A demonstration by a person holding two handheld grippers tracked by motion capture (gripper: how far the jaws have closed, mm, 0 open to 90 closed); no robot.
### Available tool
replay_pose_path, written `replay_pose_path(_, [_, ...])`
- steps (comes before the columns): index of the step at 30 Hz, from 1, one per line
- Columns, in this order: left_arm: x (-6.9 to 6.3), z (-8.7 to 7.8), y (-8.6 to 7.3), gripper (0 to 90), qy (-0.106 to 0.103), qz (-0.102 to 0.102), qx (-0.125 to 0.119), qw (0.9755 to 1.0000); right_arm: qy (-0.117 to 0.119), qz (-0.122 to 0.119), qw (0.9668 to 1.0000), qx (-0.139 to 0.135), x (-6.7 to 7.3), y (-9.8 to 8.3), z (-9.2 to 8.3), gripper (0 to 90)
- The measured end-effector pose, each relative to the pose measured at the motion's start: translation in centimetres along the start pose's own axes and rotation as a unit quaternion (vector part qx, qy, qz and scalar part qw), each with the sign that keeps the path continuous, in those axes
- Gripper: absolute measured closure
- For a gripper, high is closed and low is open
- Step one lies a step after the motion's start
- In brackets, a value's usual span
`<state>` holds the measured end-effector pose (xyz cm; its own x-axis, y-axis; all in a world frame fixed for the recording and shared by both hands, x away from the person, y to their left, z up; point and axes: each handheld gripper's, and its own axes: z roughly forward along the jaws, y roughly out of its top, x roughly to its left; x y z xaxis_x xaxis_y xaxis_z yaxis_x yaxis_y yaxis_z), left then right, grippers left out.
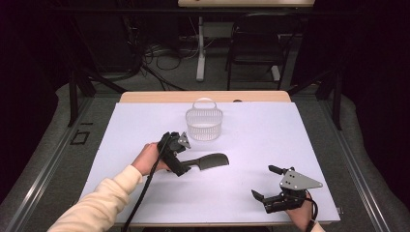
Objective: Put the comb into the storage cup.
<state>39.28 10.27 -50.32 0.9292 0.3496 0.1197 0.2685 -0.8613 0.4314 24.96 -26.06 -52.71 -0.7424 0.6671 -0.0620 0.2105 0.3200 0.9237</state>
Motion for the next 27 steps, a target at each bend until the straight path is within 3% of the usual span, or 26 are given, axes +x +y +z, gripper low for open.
replay_pose_path(5, [-0.1, 0.7, 0.7, 1.2, -0.005, 0.013, 0.017, 0.9998, 0.001, 0.001, 1.0000, 0.001, 0.0, 0.0, 0.0, 0.2])
replay_pose_path(7, [-0.1, 1.0, 1.0, 7.3, -0.010, 0.013, 0.030, 0.9994, 0.002, 0.001, 1.0000, 0.004, 0.0, -0.1, 0.0, 0.3])
replay_pose_path(8, [-0.1, 1.0, 1.0, 16.1, -0.016, 0.011, 0.029, 0.9994, 0.002, 0.001, 1.0000, 0.004, 0.0, -0.1, 0.1, 0.3])
replay_pose_path(17, [-0.2, 1.4, 2.1, 25.8, -0.016, 0.028, 0.074, 0.9968, 0.001, 0.002, 1.0000, 0.005, 0.0, -0.1, 0.1, 0.2])
replay_pose_path(24, [-0.4, 2.2, 2.8, 45.4, -0.019, 0.040, 0.094, 0.9946, 0.002, 0.005, 1.0000, 0.005, 0.0, -0.1, 0.0, 0.3])
replay_pose_path(27, [-0.4, 2.4, 3.1, 49.2, -0.024, 0.044, 0.100, 0.9937, 0.002, 0.004, 1.0000, 0.005, 0.0, -0.1, 0.1, 0.3])
